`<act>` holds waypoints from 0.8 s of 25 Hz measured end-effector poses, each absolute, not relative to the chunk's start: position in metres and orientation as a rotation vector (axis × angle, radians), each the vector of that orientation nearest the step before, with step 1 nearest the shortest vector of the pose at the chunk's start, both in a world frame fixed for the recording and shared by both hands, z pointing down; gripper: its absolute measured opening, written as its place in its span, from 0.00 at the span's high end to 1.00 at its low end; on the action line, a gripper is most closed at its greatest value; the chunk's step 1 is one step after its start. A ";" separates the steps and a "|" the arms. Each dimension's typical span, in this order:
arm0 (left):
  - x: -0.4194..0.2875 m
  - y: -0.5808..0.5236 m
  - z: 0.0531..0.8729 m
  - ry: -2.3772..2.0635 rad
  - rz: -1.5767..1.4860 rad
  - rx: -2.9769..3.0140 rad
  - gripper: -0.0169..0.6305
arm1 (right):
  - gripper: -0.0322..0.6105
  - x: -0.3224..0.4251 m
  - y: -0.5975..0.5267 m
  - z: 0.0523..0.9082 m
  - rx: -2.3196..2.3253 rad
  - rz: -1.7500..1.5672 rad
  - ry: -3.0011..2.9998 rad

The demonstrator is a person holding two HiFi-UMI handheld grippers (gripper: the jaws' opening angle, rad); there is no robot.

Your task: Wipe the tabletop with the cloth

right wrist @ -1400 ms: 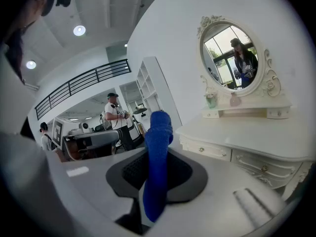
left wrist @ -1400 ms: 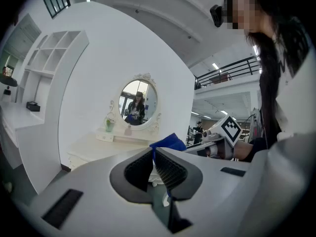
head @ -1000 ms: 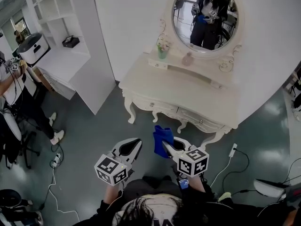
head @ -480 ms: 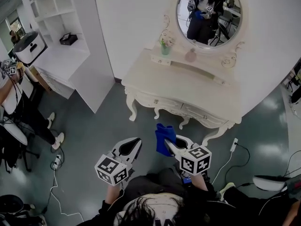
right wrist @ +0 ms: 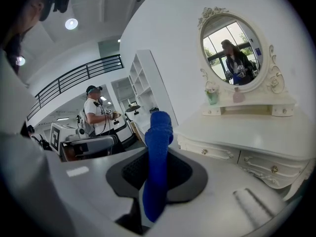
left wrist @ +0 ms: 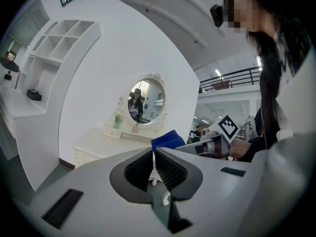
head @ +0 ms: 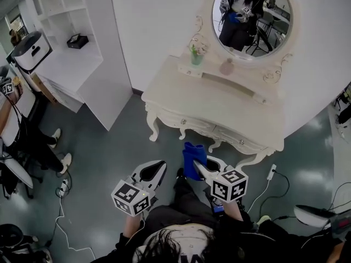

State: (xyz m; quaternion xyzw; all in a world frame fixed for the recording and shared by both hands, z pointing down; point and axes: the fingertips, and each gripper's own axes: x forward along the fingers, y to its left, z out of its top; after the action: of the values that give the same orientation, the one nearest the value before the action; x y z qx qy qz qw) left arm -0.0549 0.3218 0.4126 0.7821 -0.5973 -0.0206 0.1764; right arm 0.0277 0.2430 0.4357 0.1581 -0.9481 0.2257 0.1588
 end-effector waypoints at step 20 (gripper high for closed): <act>-0.156 0.122 0.401 -1.784 -0.064 2.145 0.98 | 0.83 -0.070 0.036 0.437 0.361 0.652 -2.695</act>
State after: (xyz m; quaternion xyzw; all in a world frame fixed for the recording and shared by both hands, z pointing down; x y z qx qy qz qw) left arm -0.1559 0.1223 0.4015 0.7569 -0.6294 -0.0227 0.1745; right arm -0.0698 0.0357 0.4371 0.1272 -0.9495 0.2297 0.1717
